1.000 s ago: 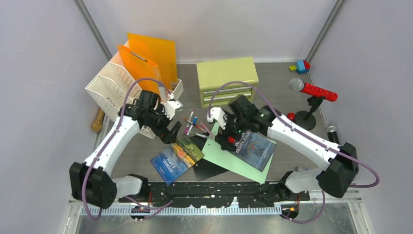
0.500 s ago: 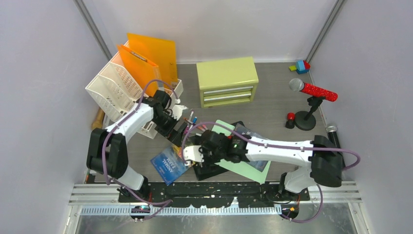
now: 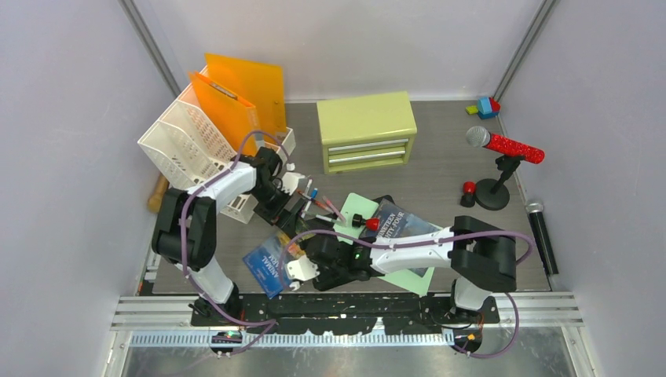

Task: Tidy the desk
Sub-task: Pick up the book at the corner of the board.

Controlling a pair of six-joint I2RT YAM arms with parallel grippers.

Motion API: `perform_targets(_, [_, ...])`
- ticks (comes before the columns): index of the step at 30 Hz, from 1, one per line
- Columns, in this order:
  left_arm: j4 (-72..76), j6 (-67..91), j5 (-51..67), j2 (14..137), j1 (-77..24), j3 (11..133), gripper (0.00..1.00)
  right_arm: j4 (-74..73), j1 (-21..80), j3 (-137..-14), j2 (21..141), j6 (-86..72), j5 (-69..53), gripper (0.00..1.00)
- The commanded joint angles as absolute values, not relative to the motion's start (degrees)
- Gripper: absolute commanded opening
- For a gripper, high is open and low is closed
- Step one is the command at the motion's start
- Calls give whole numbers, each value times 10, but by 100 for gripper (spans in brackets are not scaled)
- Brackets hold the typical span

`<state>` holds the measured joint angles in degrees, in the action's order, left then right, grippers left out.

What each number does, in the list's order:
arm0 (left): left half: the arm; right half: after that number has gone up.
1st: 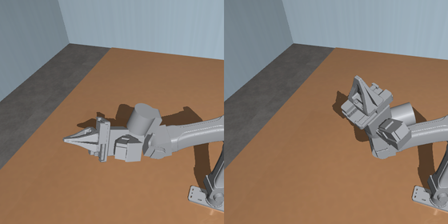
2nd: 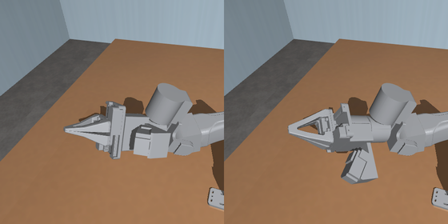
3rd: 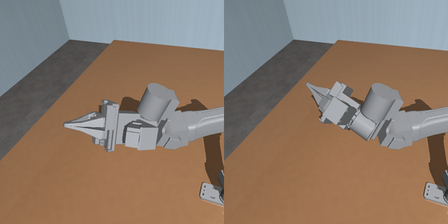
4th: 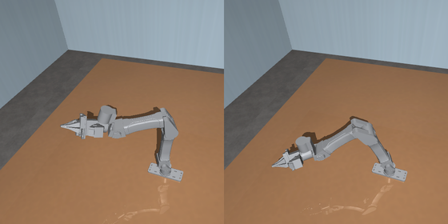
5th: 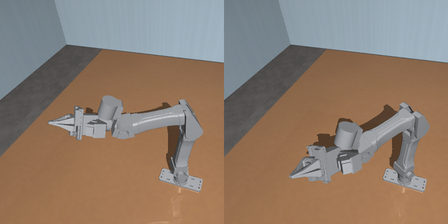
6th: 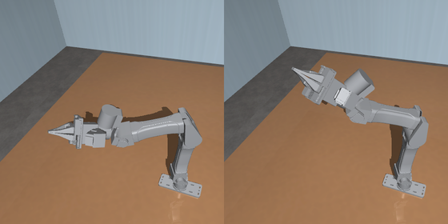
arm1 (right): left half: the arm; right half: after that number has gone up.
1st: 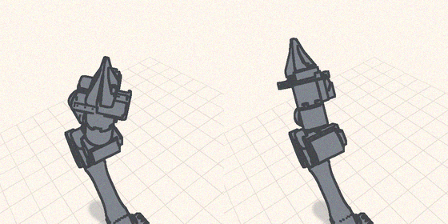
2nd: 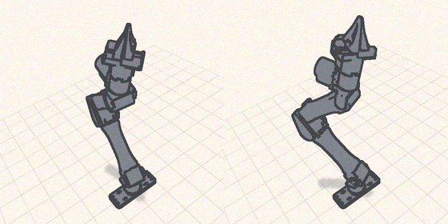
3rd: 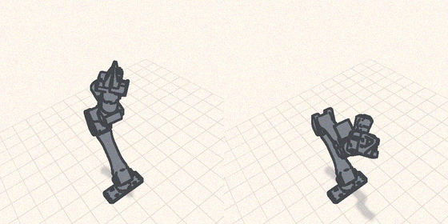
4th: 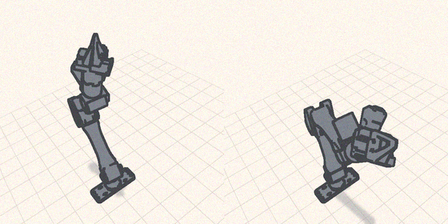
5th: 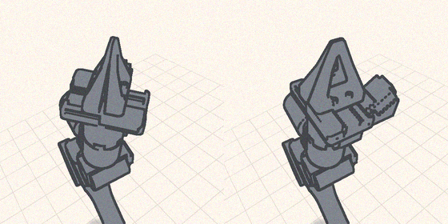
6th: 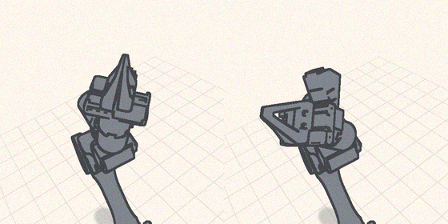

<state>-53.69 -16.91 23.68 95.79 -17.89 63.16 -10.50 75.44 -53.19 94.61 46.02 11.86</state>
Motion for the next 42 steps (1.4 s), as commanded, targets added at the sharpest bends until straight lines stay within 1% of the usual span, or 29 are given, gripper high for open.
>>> perform_targets(1, [-526, -173, 257, 966, -183, 639, 100, -13, 763, -514, 972, 506, 172, 83])
perform_targets(6, [-526, -174, 266, 969, -186, 639, 100, 57, 764, -499, 1001, 537, 192, 78])
perform_targets(9, [-527, -175, 271, 970, -190, 639, 100, 92, 766, -492, 1011, 544, 202, 73])
perform_targets(15, [-528, -174, 278, 972, -195, 643, 99, 114, 780, -471, 1020, 556, 205, 64])
perform_targets(17, [-528, -173, 279, 972, -195, 643, 99, 122, 784, -464, 1020, 563, 207, 58])
perform_targets(20, [-528, -173, 278, 971, -195, 643, 99, 126, 786, -460, 1018, 571, 211, 45])
perform_targets(25, [-530, -173, 273, 969, -195, 647, 99, 116, 788, -469, 1008, 575, 225, 31])
perform_targets(30, [-541, -175, 262, 958, -195, 662, 99, 66, 789, -497, 980, 560, 243, 17])
perform_targets(33, [-559, -180, 256, 947, -195, 681, 99, 22, 789, -512, 960, 540, 247, 6])
perform_targets(35, [-575, -187, 254, 938, -195, 700, 99, -6, 789, -522, 944, 525, 248, 1])
perform_targets(42, [-629, -202, 243, 901, -195, 760, 100, -77, 789, -542, 880, 499, 247, 0])
